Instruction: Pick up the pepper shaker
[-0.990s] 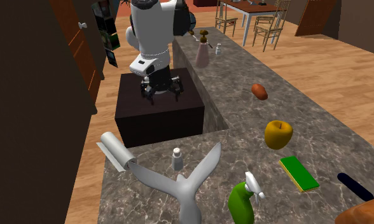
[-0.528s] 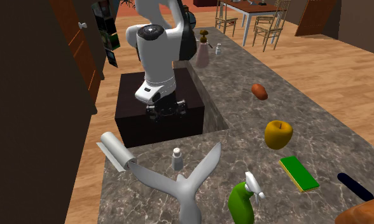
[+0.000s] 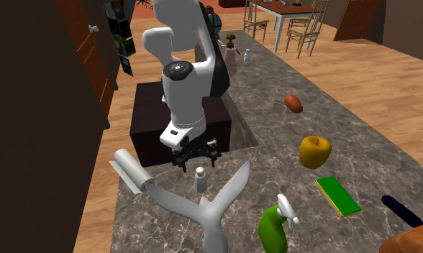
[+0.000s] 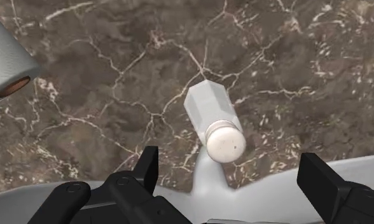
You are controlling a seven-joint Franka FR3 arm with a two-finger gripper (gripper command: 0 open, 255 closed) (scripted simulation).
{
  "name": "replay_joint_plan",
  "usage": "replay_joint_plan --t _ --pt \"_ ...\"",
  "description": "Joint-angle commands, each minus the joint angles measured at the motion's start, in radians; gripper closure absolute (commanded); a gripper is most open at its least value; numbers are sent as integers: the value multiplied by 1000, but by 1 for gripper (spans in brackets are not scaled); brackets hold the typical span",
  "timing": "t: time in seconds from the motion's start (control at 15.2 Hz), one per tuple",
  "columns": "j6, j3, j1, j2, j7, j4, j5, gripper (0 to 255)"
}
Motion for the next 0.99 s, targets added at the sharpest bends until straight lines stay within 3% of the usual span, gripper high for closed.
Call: replay_joint_plan --t 0.0,0.4,0.46,0.92 --pt "24 3 0 29 -3 8 4 0" --pt "73 7 -3 78 -13 7 13 0" --pt "73 7 -3 80 -14 9 13 255" --pt "73 7 -4 78 -15 7 13 255"
